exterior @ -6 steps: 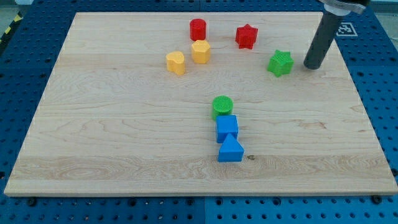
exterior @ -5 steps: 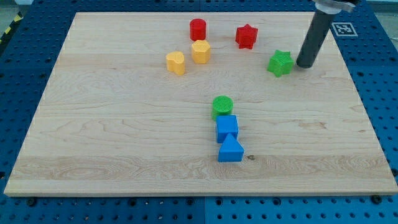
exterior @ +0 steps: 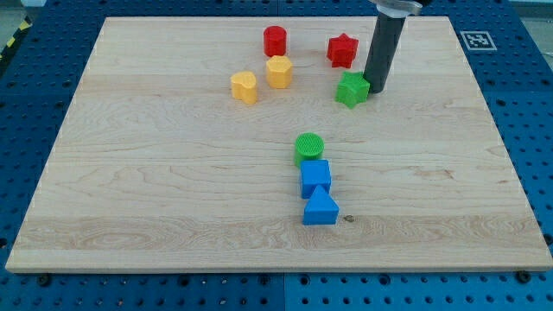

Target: Move the green star slightly left

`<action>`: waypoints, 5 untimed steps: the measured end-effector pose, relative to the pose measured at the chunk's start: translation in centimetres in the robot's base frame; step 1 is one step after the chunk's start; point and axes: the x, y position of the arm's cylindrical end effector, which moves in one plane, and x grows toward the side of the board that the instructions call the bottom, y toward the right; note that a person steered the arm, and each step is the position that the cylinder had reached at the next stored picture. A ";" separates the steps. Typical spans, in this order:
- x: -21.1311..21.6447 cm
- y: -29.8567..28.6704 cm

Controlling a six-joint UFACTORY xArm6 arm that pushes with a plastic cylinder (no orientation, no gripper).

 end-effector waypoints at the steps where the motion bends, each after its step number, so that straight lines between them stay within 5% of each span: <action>1: 0.0 -0.2; 5: 1.1 -4.1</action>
